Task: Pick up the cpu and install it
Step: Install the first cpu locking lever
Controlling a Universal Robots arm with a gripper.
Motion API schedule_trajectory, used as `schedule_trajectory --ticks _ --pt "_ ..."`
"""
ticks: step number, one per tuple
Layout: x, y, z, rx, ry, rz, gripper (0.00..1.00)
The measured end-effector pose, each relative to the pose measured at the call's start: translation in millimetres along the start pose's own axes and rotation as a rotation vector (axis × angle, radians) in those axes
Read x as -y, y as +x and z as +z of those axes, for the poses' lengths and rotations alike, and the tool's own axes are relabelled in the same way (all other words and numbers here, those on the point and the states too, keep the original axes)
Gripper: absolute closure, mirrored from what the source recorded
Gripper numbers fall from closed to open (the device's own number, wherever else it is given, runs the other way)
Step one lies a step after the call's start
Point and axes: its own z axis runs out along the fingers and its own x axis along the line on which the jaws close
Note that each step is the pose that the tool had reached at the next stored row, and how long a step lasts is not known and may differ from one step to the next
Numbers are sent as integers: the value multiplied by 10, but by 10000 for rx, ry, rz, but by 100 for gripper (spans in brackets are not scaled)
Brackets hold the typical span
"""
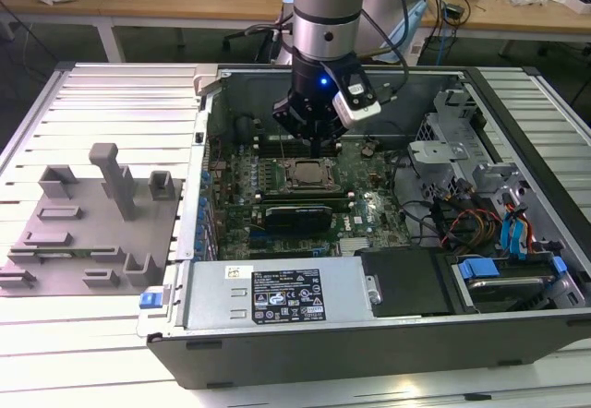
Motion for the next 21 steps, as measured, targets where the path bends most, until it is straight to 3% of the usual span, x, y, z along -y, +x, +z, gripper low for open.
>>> schedule_trajectory --ticks 5,17,19,21 --pt "3 50 -1 1 -1 -1 89" --pt "22 373 -12 1 -2 4 89" --pt "29 475 -16 3 -1 12 89" --pt "31 527 -17 4 -2 20 89"
